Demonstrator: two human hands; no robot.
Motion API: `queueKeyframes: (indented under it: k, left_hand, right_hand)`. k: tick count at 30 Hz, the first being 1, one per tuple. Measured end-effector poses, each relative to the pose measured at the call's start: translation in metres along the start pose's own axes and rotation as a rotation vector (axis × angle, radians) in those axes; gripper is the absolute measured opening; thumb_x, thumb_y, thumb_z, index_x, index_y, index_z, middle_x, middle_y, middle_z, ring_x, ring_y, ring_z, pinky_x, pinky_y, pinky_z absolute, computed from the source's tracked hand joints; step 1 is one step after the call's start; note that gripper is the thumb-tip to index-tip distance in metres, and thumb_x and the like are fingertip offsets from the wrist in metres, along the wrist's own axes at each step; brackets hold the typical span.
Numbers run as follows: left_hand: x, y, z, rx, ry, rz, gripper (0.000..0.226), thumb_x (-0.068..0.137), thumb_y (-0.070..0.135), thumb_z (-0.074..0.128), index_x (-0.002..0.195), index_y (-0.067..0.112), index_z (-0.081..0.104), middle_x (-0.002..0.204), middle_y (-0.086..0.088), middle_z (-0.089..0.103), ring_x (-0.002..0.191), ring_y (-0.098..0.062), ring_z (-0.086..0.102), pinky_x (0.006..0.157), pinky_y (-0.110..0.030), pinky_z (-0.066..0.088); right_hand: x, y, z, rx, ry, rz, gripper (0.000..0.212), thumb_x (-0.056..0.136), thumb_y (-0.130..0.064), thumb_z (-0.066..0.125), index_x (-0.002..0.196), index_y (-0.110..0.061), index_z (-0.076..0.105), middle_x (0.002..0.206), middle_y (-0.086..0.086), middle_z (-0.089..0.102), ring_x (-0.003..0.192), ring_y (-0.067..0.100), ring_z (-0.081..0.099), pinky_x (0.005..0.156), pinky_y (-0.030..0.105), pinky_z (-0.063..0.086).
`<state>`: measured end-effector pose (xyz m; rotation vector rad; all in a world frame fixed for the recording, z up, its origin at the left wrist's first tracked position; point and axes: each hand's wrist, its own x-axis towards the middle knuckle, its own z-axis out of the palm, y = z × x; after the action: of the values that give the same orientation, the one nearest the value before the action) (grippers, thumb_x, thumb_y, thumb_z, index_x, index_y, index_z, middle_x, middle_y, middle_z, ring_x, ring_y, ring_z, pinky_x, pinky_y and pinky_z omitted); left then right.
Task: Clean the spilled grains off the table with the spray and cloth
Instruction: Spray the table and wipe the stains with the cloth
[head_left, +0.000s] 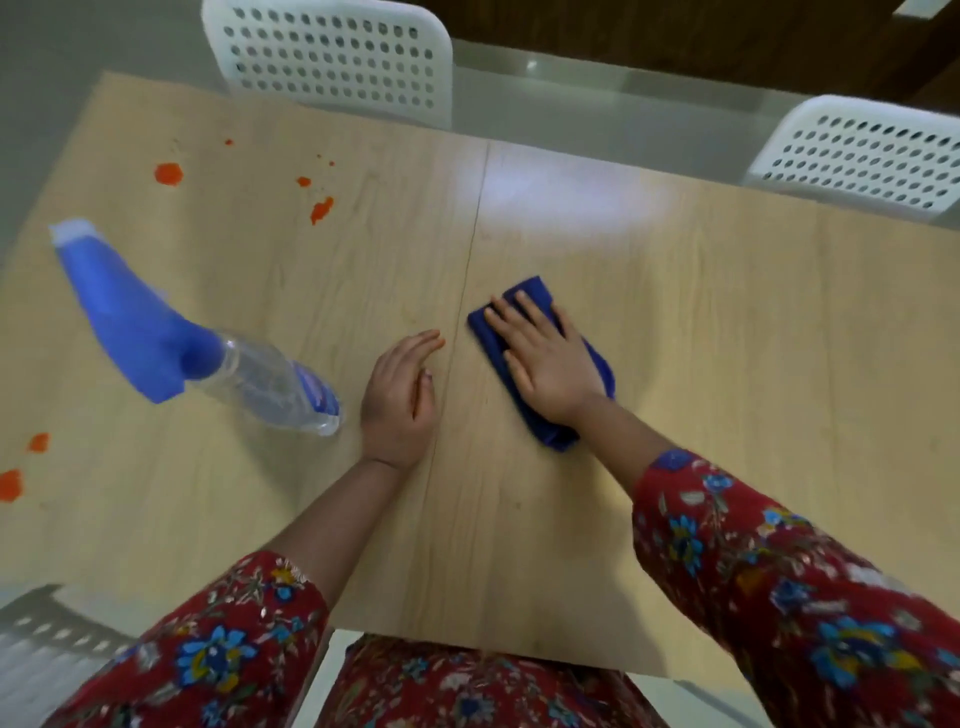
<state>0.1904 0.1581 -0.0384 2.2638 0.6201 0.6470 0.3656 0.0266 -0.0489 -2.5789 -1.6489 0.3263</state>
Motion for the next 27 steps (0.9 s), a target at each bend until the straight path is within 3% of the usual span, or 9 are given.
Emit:
queueKeyframes:
  k: [5,9,11,13,15,18,22,27]
  left_hand:
    - [-0.062,0.021,-0.051,0.015,0.129,0.020,0.032,0.089,-0.002,0.047,0.118,0.001,0.062,0.122,-0.012,0.061,0.119,-0.018,0.053,0.105,-0.031,0.039]
    - [-0.079,0.031,-0.090,0.137,0.489,0.028,0.018,0.088,0.009,0.052,0.106,0.008,0.052,0.105,-0.016,0.053,0.105,-0.027,0.048,0.096,-0.035,0.038]
    - [-0.072,0.036,-0.102,0.125,0.637,-0.010,0.027,0.086,0.013,0.056,0.111,0.009,0.045,0.114,-0.014,0.044,0.111,-0.032,0.044,0.100,-0.036,0.035]
    - [-0.056,0.041,-0.111,0.073,0.704,-0.074,0.049,0.084,0.020,0.062,0.126,0.009,0.039,0.131,-0.014,0.036,0.124,-0.036,0.040,0.104,-0.048,0.035]
    - [-0.036,0.046,-0.122,0.000,0.708,-0.127,0.070,0.084,0.027,0.065,0.139,0.003,0.029,0.145,-0.011,0.031,0.134,-0.035,0.035,0.105,-0.057,0.033]
    - [-0.006,0.052,-0.135,-0.217,0.664,-0.188,0.068,0.086,0.030,0.063,0.143,0.010,0.031,0.147,0.005,0.036,0.136,-0.014,0.038,0.110,-0.039,0.035]
    - [0.017,0.048,-0.136,-0.330,0.632,-0.135,0.045,0.089,0.026,0.055,0.124,-0.002,0.050,0.115,0.002,0.057,0.104,-0.016,0.060,0.089,-0.030,0.046]
    - [0.045,0.036,-0.139,-0.380,0.515,-0.093,0.021,0.087,0.028,0.060,0.101,0.013,0.059,0.088,0.005,0.060,0.071,-0.027,0.059,0.066,-0.050,0.051]
  right_hand:
    - [-0.048,-0.066,0.011,0.182,-0.020,-0.013,0.056,0.100,-0.039,0.028,0.154,-0.029,0.021,0.161,-0.013,0.014,0.150,0.010,0.002,0.121,0.045,-0.001]
    - [-0.026,-0.105,-0.003,0.418,0.081,0.017,0.052,0.100,-0.030,0.039,0.151,-0.025,0.031,0.159,-0.009,0.025,0.150,0.011,0.008,0.123,0.039,0.004]
    - [0.000,-0.116,-0.007,0.407,0.092,0.044,0.054,0.101,-0.030,0.039,0.152,-0.024,0.026,0.161,-0.007,0.021,0.150,0.013,0.006,0.122,0.034,0.003]
    - [0.024,-0.117,-0.003,0.356,0.053,0.095,0.056,0.102,-0.034,0.036,0.154,-0.023,0.019,0.162,-0.003,0.014,0.150,0.015,0.004,0.120,0.033,0.001]
    - [0.040,-0.114,0.001,0.294,0.030,0.138,0.057,0.102,-0.037,0.033,0.155,-0.021,0.018,0.163,-0.002,0.012,0.150,0.015,0.005,0.120,0.035,0.002]
    - [0.043,-0.112,0.007,0.224,0.053,0.150,0.056,0.103,-0.039,0.030,0.155,-0.021,0.019,0.163,-0.003,0.014,0.150,0.014,0.007,0.121,0.035,0.002]
    - [0.043,-0.112,0.012,0.216,0.093,0.152,0.055,0.102,-0.043,0.024,0.154,-0.024,0.021,0.162,-0.006,0.016,0.150,0.011,0.007,0.122,0.035,0.001]
    - [0.043,-0.110,0.015,0.265,0.162,0.212,0.060,0.098,-0.048,0.016,0.151,-0.024,0.030,0.160,-0.006,0.024,0.149,0.011,0.010,0.121,0.035,0.002]
